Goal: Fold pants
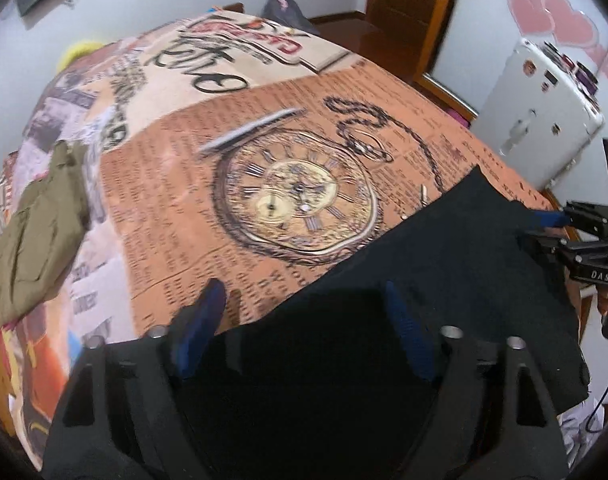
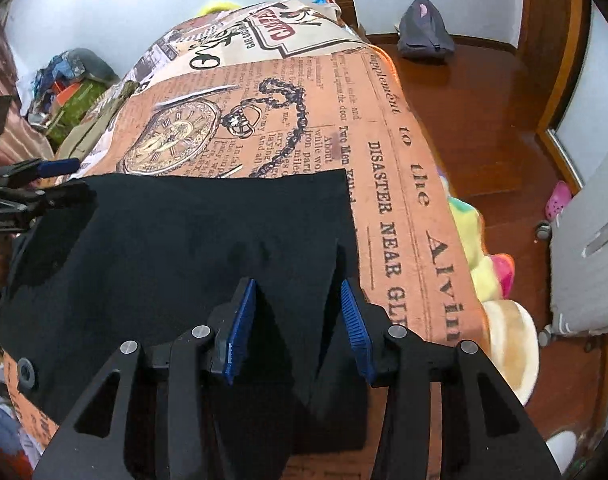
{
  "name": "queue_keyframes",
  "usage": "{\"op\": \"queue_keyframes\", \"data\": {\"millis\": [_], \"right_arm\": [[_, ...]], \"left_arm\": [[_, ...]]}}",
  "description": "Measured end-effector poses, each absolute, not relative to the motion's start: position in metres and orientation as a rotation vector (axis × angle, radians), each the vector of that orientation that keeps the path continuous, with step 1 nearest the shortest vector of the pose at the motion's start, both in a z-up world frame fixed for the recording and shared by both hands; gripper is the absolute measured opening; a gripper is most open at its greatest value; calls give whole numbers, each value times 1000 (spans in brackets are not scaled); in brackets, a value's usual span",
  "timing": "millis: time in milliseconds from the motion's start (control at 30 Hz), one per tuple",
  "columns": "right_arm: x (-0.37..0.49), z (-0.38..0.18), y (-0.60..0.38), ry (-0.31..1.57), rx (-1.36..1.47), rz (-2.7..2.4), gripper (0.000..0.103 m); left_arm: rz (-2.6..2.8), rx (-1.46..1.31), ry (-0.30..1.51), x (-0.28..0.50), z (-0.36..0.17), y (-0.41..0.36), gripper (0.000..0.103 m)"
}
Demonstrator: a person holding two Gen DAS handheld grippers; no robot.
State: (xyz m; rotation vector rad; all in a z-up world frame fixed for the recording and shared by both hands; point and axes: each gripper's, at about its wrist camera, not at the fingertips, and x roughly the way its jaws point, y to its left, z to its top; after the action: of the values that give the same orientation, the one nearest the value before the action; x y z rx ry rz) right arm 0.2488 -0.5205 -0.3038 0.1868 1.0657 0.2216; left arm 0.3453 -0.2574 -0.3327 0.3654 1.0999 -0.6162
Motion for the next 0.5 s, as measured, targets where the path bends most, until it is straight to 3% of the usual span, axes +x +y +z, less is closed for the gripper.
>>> {"op": "queue_keyframes", "data": {"millis": [33,267,400,500], "right_arm": [[248,-303,-521,1060,185,225,40],[252,-296,-517,1011,163,241,11],[248,-281,-510,941,100,211,10],[244,-267,-514,882,100,198,9]], "left_arm": [[-630,362,1107,345,-335,-259,64],[-664,350,1091,336,-329,-261,33],[-667,409,1064,327,-322,-262,13],[-671,422,1054,322,-318,-262,9]]}}
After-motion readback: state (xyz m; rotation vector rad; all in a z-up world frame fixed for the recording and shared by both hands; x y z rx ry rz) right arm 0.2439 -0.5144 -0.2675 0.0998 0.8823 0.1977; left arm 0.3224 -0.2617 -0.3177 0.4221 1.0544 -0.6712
